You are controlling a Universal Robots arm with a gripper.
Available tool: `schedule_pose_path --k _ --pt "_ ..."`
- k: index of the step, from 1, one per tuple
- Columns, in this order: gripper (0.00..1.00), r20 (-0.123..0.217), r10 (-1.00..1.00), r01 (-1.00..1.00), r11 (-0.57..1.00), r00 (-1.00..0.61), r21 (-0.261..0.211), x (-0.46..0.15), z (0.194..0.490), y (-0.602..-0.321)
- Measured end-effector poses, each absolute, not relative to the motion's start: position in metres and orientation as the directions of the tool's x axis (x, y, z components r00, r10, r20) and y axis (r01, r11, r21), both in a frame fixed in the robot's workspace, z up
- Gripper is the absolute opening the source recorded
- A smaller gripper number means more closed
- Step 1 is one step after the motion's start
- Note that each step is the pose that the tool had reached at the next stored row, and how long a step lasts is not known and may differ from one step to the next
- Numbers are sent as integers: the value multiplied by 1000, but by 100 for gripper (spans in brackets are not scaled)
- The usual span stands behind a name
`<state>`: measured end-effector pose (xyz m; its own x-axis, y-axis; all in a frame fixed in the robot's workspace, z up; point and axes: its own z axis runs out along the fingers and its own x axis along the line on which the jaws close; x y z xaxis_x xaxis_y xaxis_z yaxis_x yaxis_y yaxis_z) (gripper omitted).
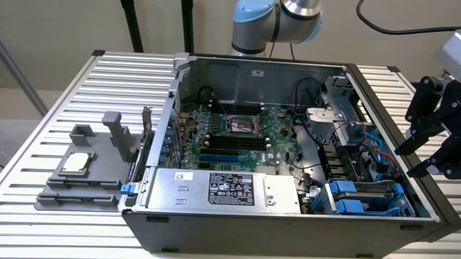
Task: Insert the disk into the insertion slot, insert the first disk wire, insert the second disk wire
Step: 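Insert the first disk wire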
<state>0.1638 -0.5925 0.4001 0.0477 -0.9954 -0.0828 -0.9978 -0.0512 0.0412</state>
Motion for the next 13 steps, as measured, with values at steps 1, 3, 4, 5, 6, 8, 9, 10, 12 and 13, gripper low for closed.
schedule_pose_path --k 1,3,4,5,6,8,9,10,12,13 --pt "41 -83 -995 -998 -52 48 41 165 398 -592" --pt "41 -83 -995 -998 -52 48 41 165 394 -589" --pt "41 -83 -995 -998 -52 48 41 165 393 -589" --pt "41 -83 -995 -998 -52 49 41 165 391 -588" --pt "41 -83 -995 -998 -53 49 41 165 389 -587" --pt "41 -83 -995 -998 -54 50 41 165 385 -585" --pt "41 -82 -995 -998 -55 51 41 165 384 -585" --pt "41 -81 -995 -998 -55 52 41 165 382 -584" --pt "41 -78 -996 -998 -57 53 41 166 378 -583" --pt "41 -77 -996 -997 -57 54 42 166 376 -583"
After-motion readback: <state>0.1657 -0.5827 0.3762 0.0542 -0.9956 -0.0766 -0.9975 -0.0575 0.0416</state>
